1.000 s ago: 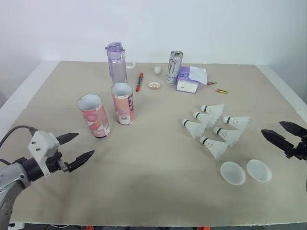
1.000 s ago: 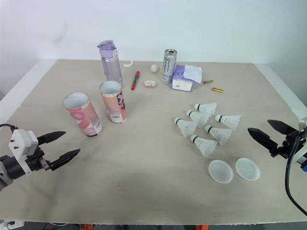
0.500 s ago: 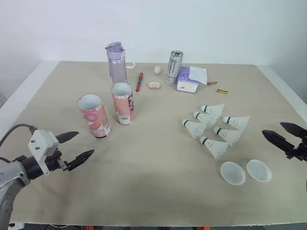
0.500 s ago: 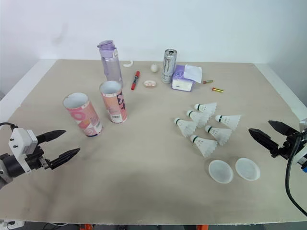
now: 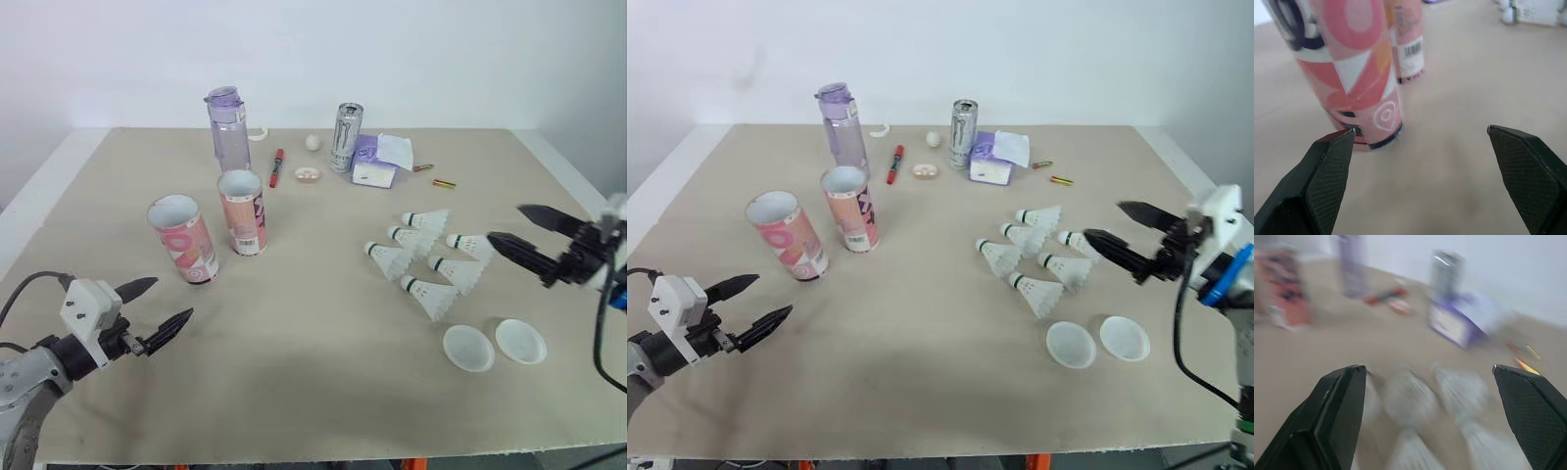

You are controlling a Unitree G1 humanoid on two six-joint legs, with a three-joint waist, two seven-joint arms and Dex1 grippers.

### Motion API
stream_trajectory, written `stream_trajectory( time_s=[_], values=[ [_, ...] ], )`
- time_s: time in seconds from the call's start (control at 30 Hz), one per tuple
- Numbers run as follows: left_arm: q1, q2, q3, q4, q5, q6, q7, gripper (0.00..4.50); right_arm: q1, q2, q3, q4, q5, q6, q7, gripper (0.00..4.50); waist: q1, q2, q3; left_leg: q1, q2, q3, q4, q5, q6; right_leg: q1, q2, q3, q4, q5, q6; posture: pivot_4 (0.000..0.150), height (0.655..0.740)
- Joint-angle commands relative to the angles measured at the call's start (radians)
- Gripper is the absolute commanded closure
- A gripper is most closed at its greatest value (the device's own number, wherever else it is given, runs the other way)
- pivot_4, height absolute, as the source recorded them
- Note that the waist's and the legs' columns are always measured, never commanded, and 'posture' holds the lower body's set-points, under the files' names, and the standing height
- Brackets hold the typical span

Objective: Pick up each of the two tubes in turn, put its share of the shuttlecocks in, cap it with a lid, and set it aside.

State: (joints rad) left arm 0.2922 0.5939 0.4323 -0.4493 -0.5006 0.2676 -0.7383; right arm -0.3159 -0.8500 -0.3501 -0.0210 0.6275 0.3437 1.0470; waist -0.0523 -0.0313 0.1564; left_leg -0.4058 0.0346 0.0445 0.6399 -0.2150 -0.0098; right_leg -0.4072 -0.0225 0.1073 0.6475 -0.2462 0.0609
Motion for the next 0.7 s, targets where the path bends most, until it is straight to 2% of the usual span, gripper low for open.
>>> stream_trajectory(
  time_s=[0.03,0.17,0.33,0.5,0.7],
  values=[
    [0.033,-0.057,0.037,-0.059,0.026,-0.019,0.096,0.00,-0.080,0.058,0.103,-0.102,0.020,0.022,0.001,0.06,0.004,-0.001,0.000,0.000,0.000,-0.001,0.000,0.000,0.000,0.000,0.000,0.000,0.000,0.000,0.000,0.150,0.7400],
    [0.083,-0.165,0.036,-0.100,0.036,-0.013,0.211,0.00,-0.158,0.160,0.250,-0.142,0.007,0.023,0.037,0.06,0.004,-0.001,0.001,-0.001,0.000,-0.001,0.000,0.000,0.000,-0.001,-0.001,0.000,0.000,0.001,0.005,0.150,0.7400],
    [0.071,-0.266,0.012,-0.068,0.075,-0.033,0.325,0.00,-0.180,0.261,0.402,-0.086,-0.044,-0.036,0.133,0.06,0.008,-0.004,0.001,-0.002,0.000,-0.002,0.000,-0.001,-0.001,-0.001,-0.002,0.000,0.000,0.004,0.000,0.150,0.7400],
    [0.016,-0.279,-0.012,-0.011,0.101,-0.039,0.351,0.00,-0.198,0.295,0.456,-0.015,-0.102,-0.095,0.169,0.06,0.009,-0.005,0.001,-0.003,-0.003,-0.005,0.001,-0.001,-0.001,0.001,-0.002,-0.003,0.000,0.004,-0.001,0.150,0.7400],
    [-0.066,-0.230,-0.059,0.095,0.095,-0.061,0.265,0.00,-0.202,0.355,0.510,0.040,-0.164,-0.160,0.182,0.06,0.006,-0.005,0.001,-0.002,-0.001,-0.005,0.001,0.000,-0.001,0.000,0.000,-0.007,0.000,0.006,-0.006,0.150,0.7400]
  ],
)
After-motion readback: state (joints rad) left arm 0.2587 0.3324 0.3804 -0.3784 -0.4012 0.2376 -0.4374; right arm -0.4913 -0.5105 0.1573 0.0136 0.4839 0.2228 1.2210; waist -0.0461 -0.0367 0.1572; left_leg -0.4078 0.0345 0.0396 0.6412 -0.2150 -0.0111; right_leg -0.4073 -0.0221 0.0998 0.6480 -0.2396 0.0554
